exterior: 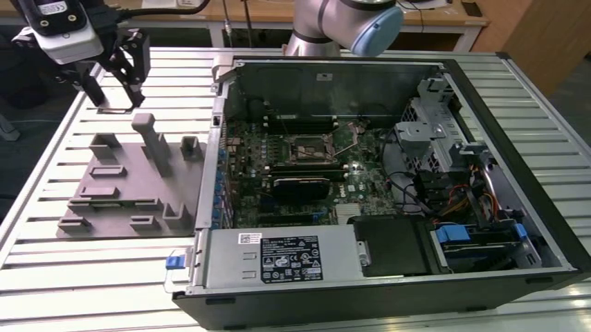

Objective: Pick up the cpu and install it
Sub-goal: 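Pick up the cpu and move it towards the insertion slot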

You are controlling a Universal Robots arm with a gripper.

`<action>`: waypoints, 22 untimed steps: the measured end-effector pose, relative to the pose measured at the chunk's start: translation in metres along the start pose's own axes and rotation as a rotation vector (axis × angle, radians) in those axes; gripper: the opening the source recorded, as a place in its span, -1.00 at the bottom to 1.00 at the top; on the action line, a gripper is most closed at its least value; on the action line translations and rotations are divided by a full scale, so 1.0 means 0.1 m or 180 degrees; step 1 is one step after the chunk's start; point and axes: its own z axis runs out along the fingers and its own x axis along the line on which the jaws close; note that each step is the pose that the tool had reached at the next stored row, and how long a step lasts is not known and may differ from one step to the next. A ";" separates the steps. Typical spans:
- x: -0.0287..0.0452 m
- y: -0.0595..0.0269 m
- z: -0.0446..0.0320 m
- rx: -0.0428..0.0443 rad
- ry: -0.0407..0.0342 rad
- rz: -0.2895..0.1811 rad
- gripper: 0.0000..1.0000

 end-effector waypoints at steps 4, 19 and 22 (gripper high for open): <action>-0.056 0.003 0.002 0.0000 0.0000 0.0000 0.08; -0.283 0.017 0.010 0.0000 0.0000 0.0000 0.08; -0.330 0.020 0.012 0.0000 0.0000 0.0000 0.08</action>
